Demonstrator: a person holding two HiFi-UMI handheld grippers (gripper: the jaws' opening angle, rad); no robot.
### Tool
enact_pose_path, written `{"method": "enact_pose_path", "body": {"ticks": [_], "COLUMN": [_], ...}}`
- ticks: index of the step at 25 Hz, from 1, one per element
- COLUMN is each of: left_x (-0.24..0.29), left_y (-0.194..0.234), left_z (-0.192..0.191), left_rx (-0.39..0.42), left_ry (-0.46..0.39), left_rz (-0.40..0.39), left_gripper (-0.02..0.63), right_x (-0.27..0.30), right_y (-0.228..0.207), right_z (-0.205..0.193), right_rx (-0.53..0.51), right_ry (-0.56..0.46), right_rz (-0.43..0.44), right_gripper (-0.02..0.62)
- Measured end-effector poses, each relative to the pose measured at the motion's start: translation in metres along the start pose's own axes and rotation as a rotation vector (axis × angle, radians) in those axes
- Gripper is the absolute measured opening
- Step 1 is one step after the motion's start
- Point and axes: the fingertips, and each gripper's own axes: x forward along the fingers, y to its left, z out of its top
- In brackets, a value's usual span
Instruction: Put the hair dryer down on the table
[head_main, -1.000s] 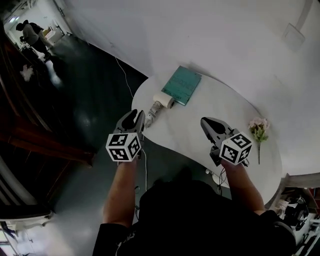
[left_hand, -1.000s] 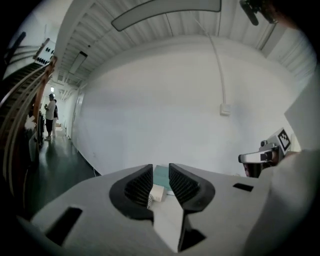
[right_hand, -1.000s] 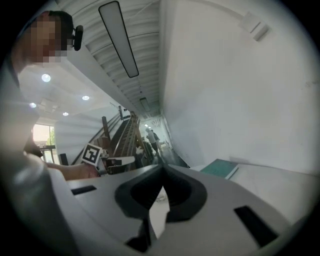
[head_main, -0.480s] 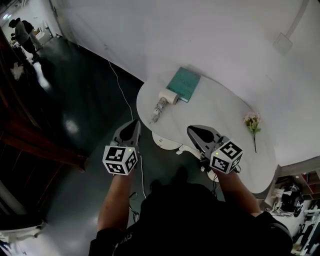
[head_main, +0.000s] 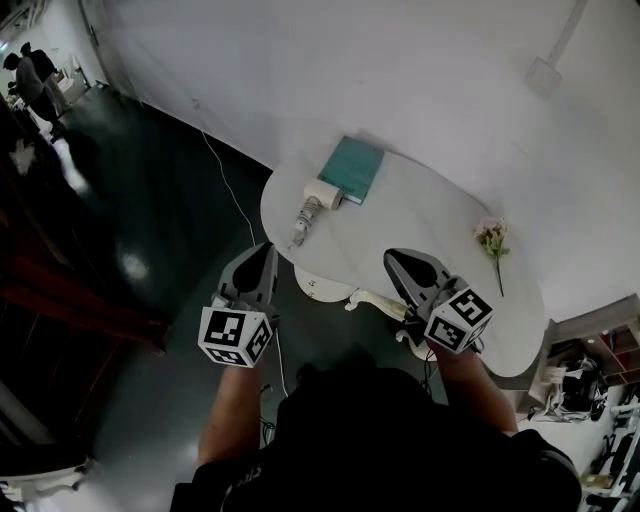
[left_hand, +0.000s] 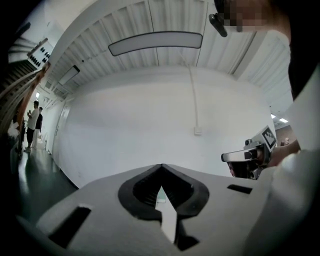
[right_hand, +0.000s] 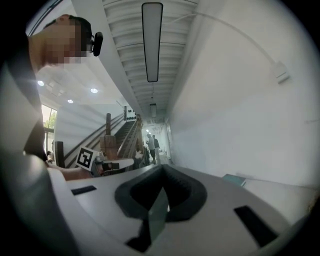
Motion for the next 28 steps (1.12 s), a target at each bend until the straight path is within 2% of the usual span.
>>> {"method": "enact_pose_path", "body": {"ticks": [7, 13, 20, 28], "left_x": [0.0, 0.023, 0.042, 0.047], "left_y": [-0.007, -0.014, -0.01, -0.008], "left_z": [0.002, 0.009, 0.025, 0.016], "left_rx": [0.005, 0.014, 0.02, 0.021], "left_ry": [0.02, 0.054, 0.108, 0.117], "left_rz": [0.059, 0.063, 0.086, 0.144], "left_gripper": [0.006, 0.008, 0.008, 0.009], "right_x": [-0.016, -0.034, -0.036, -0.047], "right_y": [-0.033, -0.071, -0.09, -0.106], "right_z": [0.015, 0.018, 0.042, 0.03], "right_rx": [-0.009, -0.022, -0.058, -0.055], "right_ry": [-0.05, -0.056, -0.093, -0.079], "right_rz": [0.0, -0.009, -0.001, -0.032], "right_gripper": [0.005, 0.005, 0.005, 0.003]}}
